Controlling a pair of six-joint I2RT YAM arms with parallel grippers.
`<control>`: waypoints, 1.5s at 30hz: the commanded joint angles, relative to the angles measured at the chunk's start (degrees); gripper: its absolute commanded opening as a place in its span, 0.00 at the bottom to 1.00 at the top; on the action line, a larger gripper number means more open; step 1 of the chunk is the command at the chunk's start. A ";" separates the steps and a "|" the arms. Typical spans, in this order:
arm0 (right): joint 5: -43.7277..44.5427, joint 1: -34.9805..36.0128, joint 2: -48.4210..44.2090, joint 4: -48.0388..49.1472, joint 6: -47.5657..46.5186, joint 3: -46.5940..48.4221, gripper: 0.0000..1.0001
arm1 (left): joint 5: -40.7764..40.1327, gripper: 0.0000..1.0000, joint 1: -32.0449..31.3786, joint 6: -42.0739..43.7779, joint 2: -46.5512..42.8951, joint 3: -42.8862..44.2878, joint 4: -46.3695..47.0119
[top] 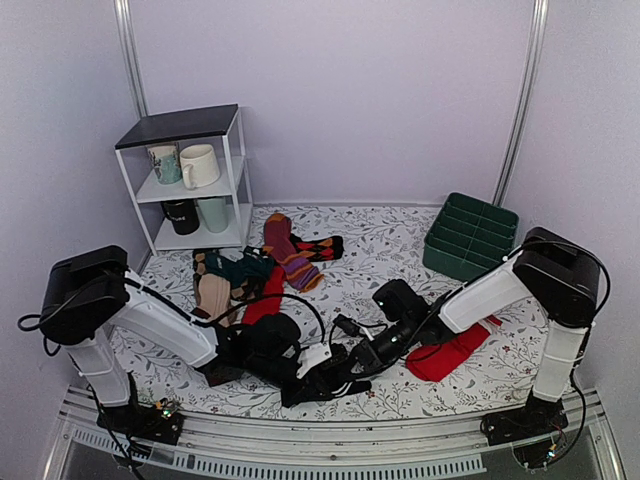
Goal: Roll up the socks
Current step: Roll the sock at the center of the board.
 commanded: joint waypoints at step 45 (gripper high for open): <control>45.96 22.91 -19.46 7.62 -51.90 -16.19 0.38 | 8.98 0.00 2.63 -5.95 8.67 1.81 -16.17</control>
